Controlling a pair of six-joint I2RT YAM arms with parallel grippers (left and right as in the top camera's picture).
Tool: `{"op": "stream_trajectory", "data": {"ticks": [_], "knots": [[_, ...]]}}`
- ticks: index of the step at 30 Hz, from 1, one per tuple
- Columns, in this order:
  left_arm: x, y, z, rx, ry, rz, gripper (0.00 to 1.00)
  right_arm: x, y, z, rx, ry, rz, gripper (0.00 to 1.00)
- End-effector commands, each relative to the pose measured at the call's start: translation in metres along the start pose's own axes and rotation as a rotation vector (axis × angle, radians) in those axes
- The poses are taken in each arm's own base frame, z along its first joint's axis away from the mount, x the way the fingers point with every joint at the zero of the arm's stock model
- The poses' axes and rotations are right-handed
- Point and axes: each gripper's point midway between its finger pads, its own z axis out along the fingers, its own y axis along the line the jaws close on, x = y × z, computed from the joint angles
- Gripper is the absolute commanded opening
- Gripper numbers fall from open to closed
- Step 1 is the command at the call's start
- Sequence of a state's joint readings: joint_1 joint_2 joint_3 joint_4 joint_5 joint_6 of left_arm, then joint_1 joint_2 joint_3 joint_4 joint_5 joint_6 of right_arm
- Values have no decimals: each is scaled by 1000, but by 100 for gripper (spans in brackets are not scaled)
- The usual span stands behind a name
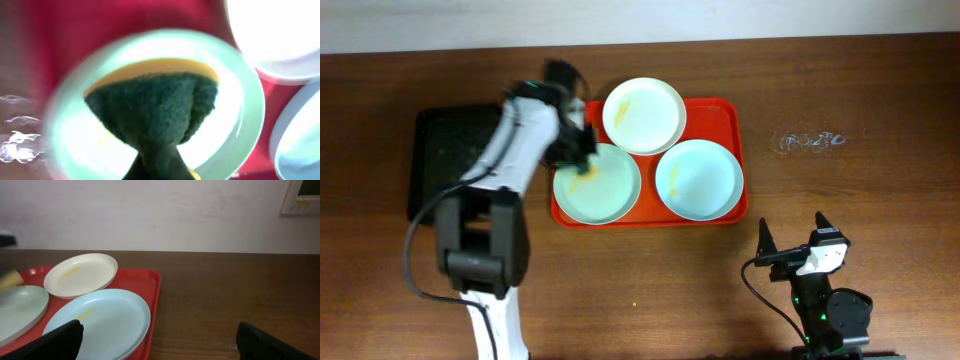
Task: Clean dirty plates on tray and stack at the side
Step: 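Carry the sponge with the left gripper onto the left pale green plate, then grip the rim of the left pale green plate with the right gripper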
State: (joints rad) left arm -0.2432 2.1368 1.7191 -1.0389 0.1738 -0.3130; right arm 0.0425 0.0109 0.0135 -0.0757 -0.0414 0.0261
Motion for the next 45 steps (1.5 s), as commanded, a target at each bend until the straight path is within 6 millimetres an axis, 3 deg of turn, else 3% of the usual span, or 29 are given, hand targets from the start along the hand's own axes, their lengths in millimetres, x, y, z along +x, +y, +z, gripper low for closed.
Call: {"op": "stream_trajectory", "data": {"ticks": [1, 4, 5, 6, 8, 10, 11, 12, 14, 16, 18, 20, 21, 23, 25, 27, 29, 30, 33, 34, 35, 37, 38, 39, 41, 42, 43, 44, 45], "knots": [[13, -15, 22, 3, -11, 71, 0, 3, -3, 0, 14, 3, 9, 99], [18, -10, 28, -43, -9, 77, 0, 3, -3, 0, 14, 3, 9, 98], [17, -7, 28, -60, -14, 78, 34, 3, -3, 0, 14, 3, 9, 99], [16, -5, 28, -74, -16, 78, 55, 3, -3, 0, 14, 3, 9, 99], [13, 0, 18, -80, -12, 65, 59, 3, -3, 0, 14, 3, 9, 99], [2, 7, -13, -80, -22, 30, 61, 3, -3, 0, 14, 3, 9, 98], [-5, 11, -37, -77, -39, 9, 61, 3, -3, 0, 14, 3, 9, 99], [-13, 17, -79, -68, -86, -20, 60, 3, -3, 0, 14, 3, 9, 99], [-21, 25, -124, -51, -170, -49, 60, 3, -3, 0, 14, 3, 9, 98], [-24, 43, -156, -56, -248, -87, 100, 3, -3, 0, 14, 3, 9, 98], [-22, 63, -157, -109, -241, -123, 99, 2, -4, 0, 19, -1, 3, 99], [-17, 73, -146, -120, -207, -143, 99, -18, -1, -1, 2, -82, 27, 98], [-15, 74, -140, -123, -194, -144, 99, -24, 25, -3, -150, -97, 95, 99], [-12, 75, -138, -126, -181, -145, 100, -49, 49, -12, -298, -193, 86, 99], [-12, 75, -138, -125, -183, -145, 99, -111, 65, -42, -431, -449, 127, 99], [-13, 75, -138, -125, -183, -145, 99, -189, 55, -93, -385, -799, 90, 99], [-13, 75, -138, -125, -186, -145, 100, -232, 51, -109, -329, -822, 41, 98], [-13, 75, -138, -125, -186, -145, 100, -244, 54, -99, -306, -702, -13, 98], [-13, 75, -138, -125, -186, -144, 99, -229, 33, -38, -157, -112, 19, 98], [-13, 74, -138, -125, -185, -144, 99, -224, 39, -23, -188, 35, 38, 99], [-13, 74, -138, -125, -185, -143, 99, -228, 73, -10, -397, 175, 77, 98], [-13, 74, -138, -125, -185, -143, 100, -247, 140, -17, -887, 275, 215, 99], [-13, 74, -138, -124, -185, -143, 99, -256, 154, -11, -1045, 270, 247, 100], [-13, 74, -138, -124, -184, -143, 99, -254, 156, 6, -1050, 311, 320, 95], [-13, 74, -138, -125, -184, -143, 99, -212, 152, 59, -869, 486, 465, 83], [-13, 74, -138, -125, -185, -143, 99, -171, 149, 81, -722, 626, 491, 84], [-13, 73, -138, -124, -184, -140, 100, -121, 147, 93, -569, 807, 445, 84], [-13, 73, -138, -124, -185, -140, 99, -87, 148, 97, -476, 961, 382, 85], [-15, 73, -138, -122, -194, -139, 99, -71, 147, 101, -407, 1053, 339, 87]]}}
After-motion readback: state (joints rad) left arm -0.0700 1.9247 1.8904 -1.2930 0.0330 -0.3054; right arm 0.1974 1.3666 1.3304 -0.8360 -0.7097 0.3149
